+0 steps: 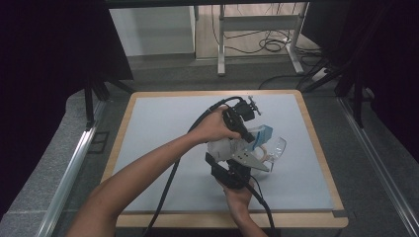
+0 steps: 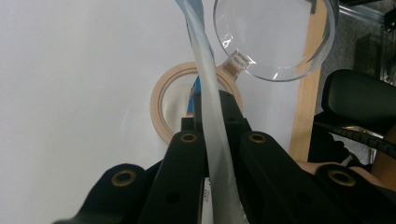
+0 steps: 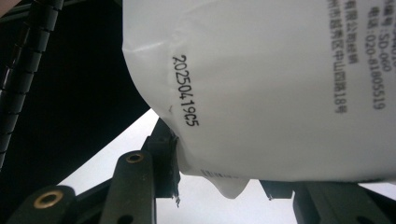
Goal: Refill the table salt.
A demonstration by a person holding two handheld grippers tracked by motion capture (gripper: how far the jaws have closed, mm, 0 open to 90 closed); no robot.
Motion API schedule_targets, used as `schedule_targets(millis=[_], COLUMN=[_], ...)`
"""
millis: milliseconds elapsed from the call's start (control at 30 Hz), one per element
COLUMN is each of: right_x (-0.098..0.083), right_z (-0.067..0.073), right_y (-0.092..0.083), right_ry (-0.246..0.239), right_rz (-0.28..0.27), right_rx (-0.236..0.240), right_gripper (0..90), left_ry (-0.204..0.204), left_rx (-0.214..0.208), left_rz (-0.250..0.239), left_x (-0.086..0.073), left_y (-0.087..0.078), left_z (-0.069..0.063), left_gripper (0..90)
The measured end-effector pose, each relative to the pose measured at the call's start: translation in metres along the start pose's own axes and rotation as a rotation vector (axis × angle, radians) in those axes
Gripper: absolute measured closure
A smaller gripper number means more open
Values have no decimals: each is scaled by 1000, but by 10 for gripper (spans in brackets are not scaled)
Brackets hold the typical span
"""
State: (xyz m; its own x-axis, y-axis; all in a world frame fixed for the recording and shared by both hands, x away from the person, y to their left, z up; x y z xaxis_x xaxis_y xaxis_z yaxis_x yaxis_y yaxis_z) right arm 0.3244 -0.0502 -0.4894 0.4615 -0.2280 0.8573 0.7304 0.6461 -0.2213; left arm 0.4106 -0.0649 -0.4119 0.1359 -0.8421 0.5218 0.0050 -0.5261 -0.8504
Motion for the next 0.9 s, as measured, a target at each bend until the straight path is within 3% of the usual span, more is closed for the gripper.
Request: schedule_targets(millis=[900], right_x=[-1], right_z=[-1], right_y=[1], right_ry=[6], right_rz=[6], right_rx=[-3], right_gripper=[562], left_ry=[0], left_rx=[-5], left_rz=[1], left_x=[-1], left_y=[2], left_z=[1], left_gripper=[899])
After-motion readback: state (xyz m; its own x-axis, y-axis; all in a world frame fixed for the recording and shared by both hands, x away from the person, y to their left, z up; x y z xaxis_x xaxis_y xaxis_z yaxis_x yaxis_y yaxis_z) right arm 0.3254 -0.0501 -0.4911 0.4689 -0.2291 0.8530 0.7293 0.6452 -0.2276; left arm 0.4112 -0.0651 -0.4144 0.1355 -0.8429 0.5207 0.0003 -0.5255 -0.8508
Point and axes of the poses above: each handheld gripper's, and its own axes: y roughly forward along the jaws, x roughly out of its top, z roughly to its left, the point moved 6 cm from there along y, roughly forward along the jaws, and after that the axes turned 11 degrees about y, right-handed, at the moved point
